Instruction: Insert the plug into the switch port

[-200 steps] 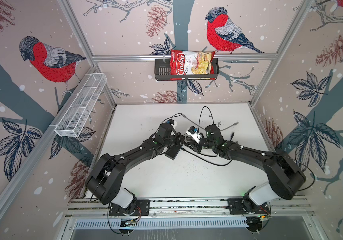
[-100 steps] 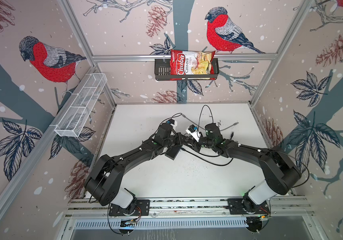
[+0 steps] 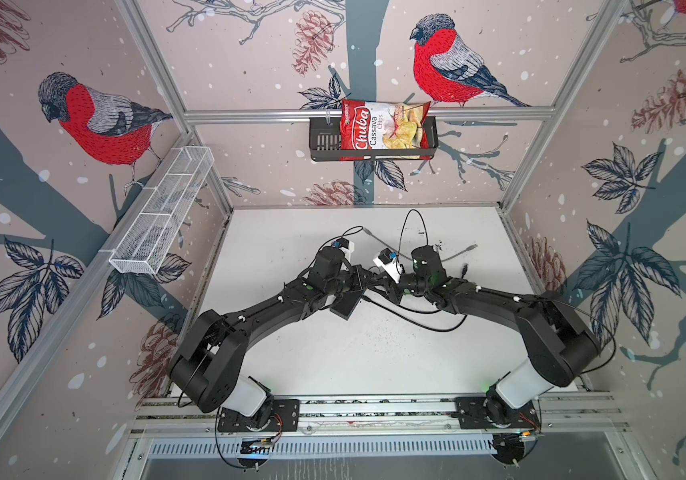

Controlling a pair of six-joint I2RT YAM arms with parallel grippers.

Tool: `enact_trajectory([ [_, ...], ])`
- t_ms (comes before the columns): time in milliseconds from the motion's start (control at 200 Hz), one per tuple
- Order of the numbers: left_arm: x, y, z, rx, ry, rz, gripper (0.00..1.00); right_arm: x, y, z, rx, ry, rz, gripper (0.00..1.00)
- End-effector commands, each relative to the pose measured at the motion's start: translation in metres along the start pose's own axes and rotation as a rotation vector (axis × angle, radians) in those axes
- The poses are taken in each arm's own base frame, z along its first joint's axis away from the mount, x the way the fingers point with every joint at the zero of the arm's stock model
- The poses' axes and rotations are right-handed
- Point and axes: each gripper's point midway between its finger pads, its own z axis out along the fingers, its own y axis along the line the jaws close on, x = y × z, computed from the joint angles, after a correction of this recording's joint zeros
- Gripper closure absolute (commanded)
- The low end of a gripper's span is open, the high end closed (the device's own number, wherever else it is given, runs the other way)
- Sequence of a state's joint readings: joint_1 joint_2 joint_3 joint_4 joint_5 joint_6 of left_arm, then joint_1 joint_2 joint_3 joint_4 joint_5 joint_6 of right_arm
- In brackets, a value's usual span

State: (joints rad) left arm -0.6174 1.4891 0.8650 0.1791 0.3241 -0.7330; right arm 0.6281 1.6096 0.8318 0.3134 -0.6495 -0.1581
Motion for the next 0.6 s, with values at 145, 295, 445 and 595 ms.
enact_trajectory([
  [145,-0.005,-0.001,-0.002,0.004,-0.025,0.024,0.93,-0.013,-0.002,-0.007,-0.013,-0.048,-0.014,0.89],
  [295,-0.009,0.006,-0.007,-0.042,-0.057,0.048,0.55,-0.01,-0.005,-0.012,-0.025,-0.034,0.015,0.96],
  [445,-0.016,0.017,-0.017,-0.115,-0.086,0.09,0.06,0.002,-0.009,-0.013,-0.054,0.028,0.065,0.97],
  [595,-0.02,0.034,-0.037,-0.23,-0.132,0.198,0.04,0.019,-0.009,-0.015,-0.108,0.094,0.148,0.98],
])
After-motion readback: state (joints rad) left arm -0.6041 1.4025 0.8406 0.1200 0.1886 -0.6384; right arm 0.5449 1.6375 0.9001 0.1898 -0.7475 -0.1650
